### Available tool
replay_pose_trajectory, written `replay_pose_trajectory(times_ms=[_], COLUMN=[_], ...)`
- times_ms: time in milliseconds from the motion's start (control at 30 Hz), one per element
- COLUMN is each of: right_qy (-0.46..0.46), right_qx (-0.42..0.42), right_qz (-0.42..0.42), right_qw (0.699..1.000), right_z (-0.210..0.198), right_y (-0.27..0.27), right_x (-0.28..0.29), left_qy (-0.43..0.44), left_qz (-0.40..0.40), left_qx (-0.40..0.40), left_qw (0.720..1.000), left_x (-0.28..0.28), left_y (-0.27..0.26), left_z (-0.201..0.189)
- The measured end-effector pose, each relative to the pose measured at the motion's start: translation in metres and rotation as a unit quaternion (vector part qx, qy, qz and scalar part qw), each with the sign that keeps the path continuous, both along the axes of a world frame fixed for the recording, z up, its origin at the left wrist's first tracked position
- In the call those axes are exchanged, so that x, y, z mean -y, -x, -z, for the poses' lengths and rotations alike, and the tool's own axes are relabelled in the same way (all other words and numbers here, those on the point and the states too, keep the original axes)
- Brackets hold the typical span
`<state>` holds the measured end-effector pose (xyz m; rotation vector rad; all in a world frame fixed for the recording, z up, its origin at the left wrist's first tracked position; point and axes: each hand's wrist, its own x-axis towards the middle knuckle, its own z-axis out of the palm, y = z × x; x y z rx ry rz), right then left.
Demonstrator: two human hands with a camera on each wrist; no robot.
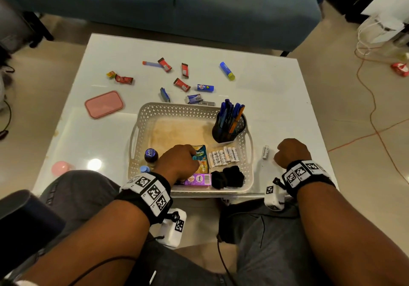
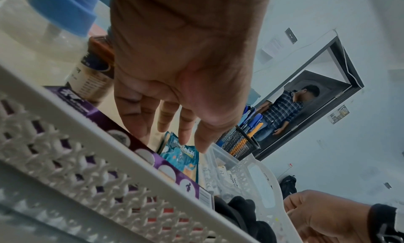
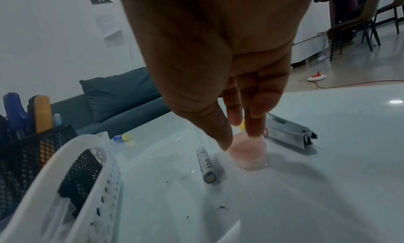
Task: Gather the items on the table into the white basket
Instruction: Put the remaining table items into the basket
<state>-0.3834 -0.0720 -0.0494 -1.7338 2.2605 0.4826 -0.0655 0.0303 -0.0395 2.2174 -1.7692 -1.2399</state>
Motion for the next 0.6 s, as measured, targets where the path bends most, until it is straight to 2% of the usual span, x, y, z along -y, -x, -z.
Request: replay_pose_trajectory(times_ms=[300,400,467,533,600], right_qy=[-0.089,-0.035,0.058,0.141,0.127], right_qx=[-0.013,0.034,0.089,0.166,0.230], right_qz=[-0.008,0.031,0.026,0.017,-0.022], right_qw=[0.996,0.998,0.994,0.976,0.965], right_z=[0.006,-0.020,-0.045,-0.070,-0.081], right_y=[-0.007,-0.012,-0.020,-0.037,-0.059], right_x=[-0.006,-0.008,-0.014,-0.028,-0.041], left_qy=[0.000,0.009,0.027,0.051,0.070], left_qz=[0.019,0.026,0.024,0.023,0.026], left_qx=[-0.032,-0.027,-0.022,-0.027,-0.041], left_qw=[0.999,0.999,0.999,0.998,0.996], left_x=[0.001,0.001,0.001,0.001,0.002], left_y=[-0.001,-0.001,0.000,0.001,0.004], left_z=[0.005,0.005,0.005,0.003,0.000])
